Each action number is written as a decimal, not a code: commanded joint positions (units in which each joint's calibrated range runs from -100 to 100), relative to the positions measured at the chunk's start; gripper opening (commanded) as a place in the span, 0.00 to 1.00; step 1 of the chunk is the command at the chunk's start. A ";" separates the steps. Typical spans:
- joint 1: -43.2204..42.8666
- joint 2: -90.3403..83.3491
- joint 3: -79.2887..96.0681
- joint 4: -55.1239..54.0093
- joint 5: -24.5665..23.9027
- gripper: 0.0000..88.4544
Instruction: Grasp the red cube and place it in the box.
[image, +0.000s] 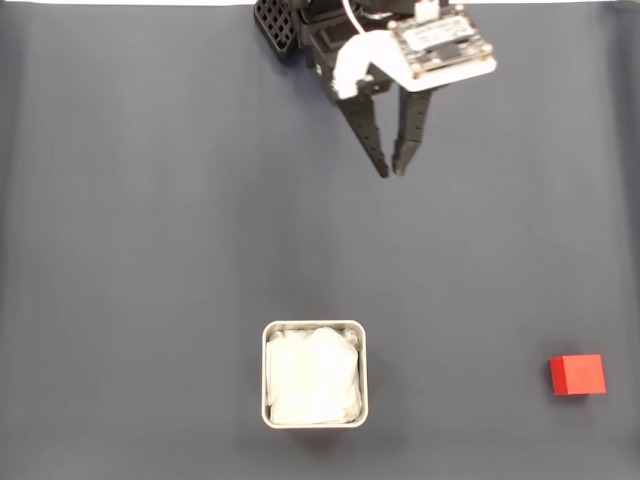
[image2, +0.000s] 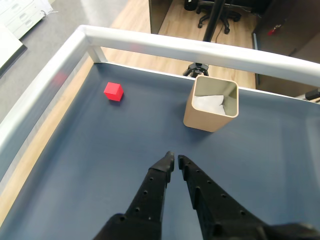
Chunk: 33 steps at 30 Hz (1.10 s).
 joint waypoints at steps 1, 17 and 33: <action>-2.17 1.02 -3.09 -2.37 0.49 0.00; -9.49 10.12 -7.57 -4.99 -0.39 0.00; -12.97 26.06 -18.06 -9.25 -0.73 0.02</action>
